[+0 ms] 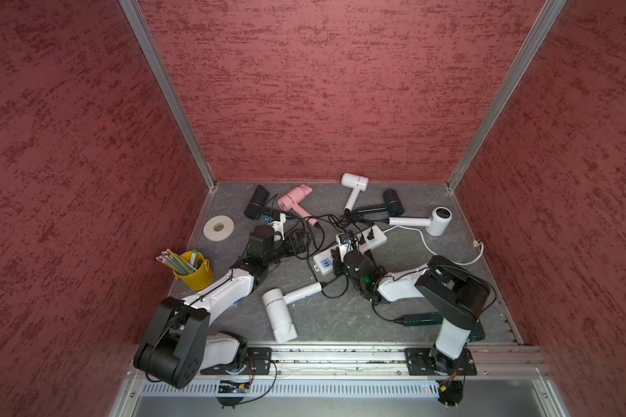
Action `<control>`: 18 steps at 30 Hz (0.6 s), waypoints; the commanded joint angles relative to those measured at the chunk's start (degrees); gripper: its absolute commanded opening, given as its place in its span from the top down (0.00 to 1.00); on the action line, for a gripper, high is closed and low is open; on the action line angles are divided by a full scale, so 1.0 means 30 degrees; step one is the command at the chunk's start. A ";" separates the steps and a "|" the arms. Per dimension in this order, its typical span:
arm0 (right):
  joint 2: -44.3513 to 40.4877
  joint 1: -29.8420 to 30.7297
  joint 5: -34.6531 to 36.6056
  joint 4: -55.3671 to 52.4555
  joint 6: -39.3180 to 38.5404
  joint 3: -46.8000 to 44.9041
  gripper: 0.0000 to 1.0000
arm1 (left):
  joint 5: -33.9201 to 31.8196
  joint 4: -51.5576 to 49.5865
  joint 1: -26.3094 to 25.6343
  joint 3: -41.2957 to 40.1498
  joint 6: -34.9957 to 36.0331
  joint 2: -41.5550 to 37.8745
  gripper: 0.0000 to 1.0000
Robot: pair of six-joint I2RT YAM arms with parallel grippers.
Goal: Charge the blow dryers
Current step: Insert the plug into the socket.
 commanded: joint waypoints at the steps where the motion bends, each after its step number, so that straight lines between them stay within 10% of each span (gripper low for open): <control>1: 0.0679 0.0126 -0.0893 -0.3663 0.0371 -0.0511 1.00 | -0.0286 0.0136 -0.0111 -0.0180 0.0411 -0.0304 0.00; 18: 0.1056 0.0644 -0.0224 -0.5279 0.0875 -0.1638 1.00 | -0.0458 0.0134 -0.0253 -0.0246 0.0507 -0.0459 0.00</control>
